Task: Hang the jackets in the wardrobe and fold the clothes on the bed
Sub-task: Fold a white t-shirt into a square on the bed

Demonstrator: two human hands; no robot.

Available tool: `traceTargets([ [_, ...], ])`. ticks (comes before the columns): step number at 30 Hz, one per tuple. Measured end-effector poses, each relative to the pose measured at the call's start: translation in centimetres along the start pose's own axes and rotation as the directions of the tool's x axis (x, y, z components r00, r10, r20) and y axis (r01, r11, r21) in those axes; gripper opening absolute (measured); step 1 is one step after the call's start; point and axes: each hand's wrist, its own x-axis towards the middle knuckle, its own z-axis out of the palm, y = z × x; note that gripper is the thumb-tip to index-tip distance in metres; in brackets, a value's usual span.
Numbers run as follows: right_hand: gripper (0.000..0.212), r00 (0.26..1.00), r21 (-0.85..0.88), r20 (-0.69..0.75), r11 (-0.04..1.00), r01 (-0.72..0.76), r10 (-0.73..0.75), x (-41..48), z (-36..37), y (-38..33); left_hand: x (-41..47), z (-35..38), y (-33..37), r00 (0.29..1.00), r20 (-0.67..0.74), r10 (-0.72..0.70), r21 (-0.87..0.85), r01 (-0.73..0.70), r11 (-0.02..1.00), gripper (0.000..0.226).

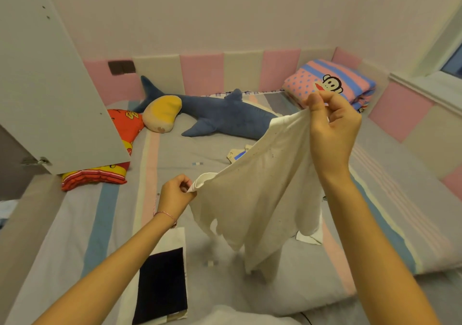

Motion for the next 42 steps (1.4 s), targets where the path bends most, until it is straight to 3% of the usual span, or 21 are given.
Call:
traceTargets([
  [6,0.015,1.0,-0.018,-0.002,1.0,-0.015,0.015,0.2,-0.8,0.4,0.2,-0.2,0.6,0.998,-0.056,-0.017,0.015,0.018,1.0,0.008],
  [12,0.017,0.975,0.024,-0.205,0.996,-0.083,0.086,0.1,-1.6,1.1,0.7,-0.6,2.0,0.999,-0.027,0.047,-0.084,-0.05,0.995,0.01],
  [18,0.018,0.971,0.023,-0.222,0.997,-0.08,0.083,0.0,-2.0,1.3,0.4,-0.6,2.3,0.983,0.046,0.179,0.112,-0.183,0.977,0.026],
  [25,0.02,0.974,0.04,-0.225,0.999,-0.025,0.034,-0.5,-2.0,1.7,0.7,-0.7,0.8,0.95,0.096,0.296,0.354,-0.311,0.882,0.019],
  [31,0.018,0.994,0.02,-0.107,1.0,-0.015,0.017,-1.2,-1.3,2.3,0.7,-1.2,0.2,0.989,0.053,0.138,0.314,-0.147,0.938,0.021],
  [33,0.01,0.996,-0.087,0.07,0.995,-0.043,0.049,-0.7,-1.6,3.0,0.9,-2.1,1.4,1.0,0.025,0.017,0.14,-0.02,0.99,0.027],
  [34,0.006,0.971,-0.162,0.215,0.984,-0.073,0.107,-0.1,-1.9,3.6,0.8,-2.5,2.6,0.999,0.032,-0.044,0.015,0.044,0.999,0.03],
  [35,0.003,0.901,-0.259,0.389,0.961,-0.096,0.195,0.6,-2.2,4.2,0.8,-2.8,3.9,0.996,0.051,-0.073,-0.091,0.077,0.993,0.031],
  [36,0.01,0.775,-0.373,0.55,0.922,-0.104,0.31,1.1,-2.5,5.0,0.7,-3.0,5.4,0.994,0.097,-0.04,-0.114,0.051,0.992,0.03],
  [37,0.021,0.603,-0.503,0.664,0.861,-0.079,0.443,1.3,-2.7,6.0,0.6,-3.0,6.5,0.983,0.18,0.036,-0.05,-0.027,0.998,0.033],
  [39,0.034,0.28,-0.716,0.689,0.688,0.122,0.668,0.6,-3.0,8.3,-0.2,-2.9,7.9,0.901,0.413,0.131,0.103,-0.189,0.977,0.035],
  [40,0.033,0.179,-0.751,0.656,0.612,0.246,0.733,0.2,-3.3,9.4,-0.5,-2.9,8.0,0.851,0.504,0.15,0.157,-0.261,0.952,0.031],
  [41,0.031,0.143,-0.766,0.624,0.565,0.307,0.768,-0.2,-3.6,10.5,-0.3,-3.1,7.8,0.808,0.564,0.171,0.197,-0.333,0.922,0.027],
  [42,0.032,0.167,-0.785,0.603,0.544,0.296,0.78,-0.2,-3.9,11.4,-0.1,-3.5,7.6,0.78,0.601,0.173,0.248,-0.388,0.888,0.021],
])
